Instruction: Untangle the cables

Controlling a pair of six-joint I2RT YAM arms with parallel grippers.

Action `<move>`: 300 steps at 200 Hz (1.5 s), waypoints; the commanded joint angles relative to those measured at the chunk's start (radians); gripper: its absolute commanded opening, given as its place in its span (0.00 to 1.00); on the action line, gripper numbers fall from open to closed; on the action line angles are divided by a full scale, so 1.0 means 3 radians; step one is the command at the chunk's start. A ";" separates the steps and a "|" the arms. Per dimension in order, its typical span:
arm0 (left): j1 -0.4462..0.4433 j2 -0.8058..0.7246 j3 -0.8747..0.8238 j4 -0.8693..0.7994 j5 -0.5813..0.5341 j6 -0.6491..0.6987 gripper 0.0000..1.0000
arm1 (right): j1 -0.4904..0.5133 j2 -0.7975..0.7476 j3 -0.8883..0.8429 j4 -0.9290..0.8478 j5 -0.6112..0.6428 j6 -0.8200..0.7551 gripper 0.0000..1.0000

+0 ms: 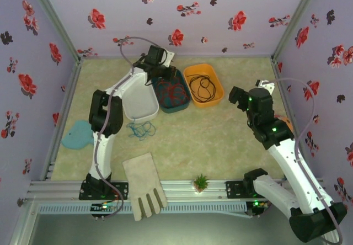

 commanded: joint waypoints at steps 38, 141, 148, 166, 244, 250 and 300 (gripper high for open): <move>-0.0005 0.0281 0.0447 -0.0637 -0.0193 0.0111 0.14 | -0.0022 -0.0119 -0.0044 -0.0040 -0.0021 0.0051 0.99; -0.0017 0.0243 0.0643 -0.0760 -0.0199 0.0083 0.53 | -0.0020 -0.0121 -0.0060 -0.0018 0.0057 0.0008 0.99; -0.0019 0.0205 0.0647 -0.0755 -0.0208 0.0080 0.56 | -0.0021 -0.0120 -0.0060 -0.0018 0.0066 0.0003 0.99; -0.0019 0.0080 0.0634 -0.0763 -0.0268 0.0063 0.63 | -0.0025 -0.0120 -0.0060 -0.0013 0.0075 0.0013 0.99; -0.0040 -0.0948 -0.0215 -0.0588 -0.0582 -0.0072 1.00 | -0.0021 -0.0120 -0.0050 -0.0061 0.0155 0.0041 0.99; -0.0039 -0.1071 -0.0358 -0.0539 -0.0621 -0.0099 1.00 | -0.0020 -0.0120 -0.0051 -0.0069 0.0152 0.0034 0.99; -0.0019 -0.2075 -0.1581 -0.0320 -0.0898 -0.0304 1.00 | -0.0011 0.0029 0.0051 -0.0190 0.0053 0.0000 0.99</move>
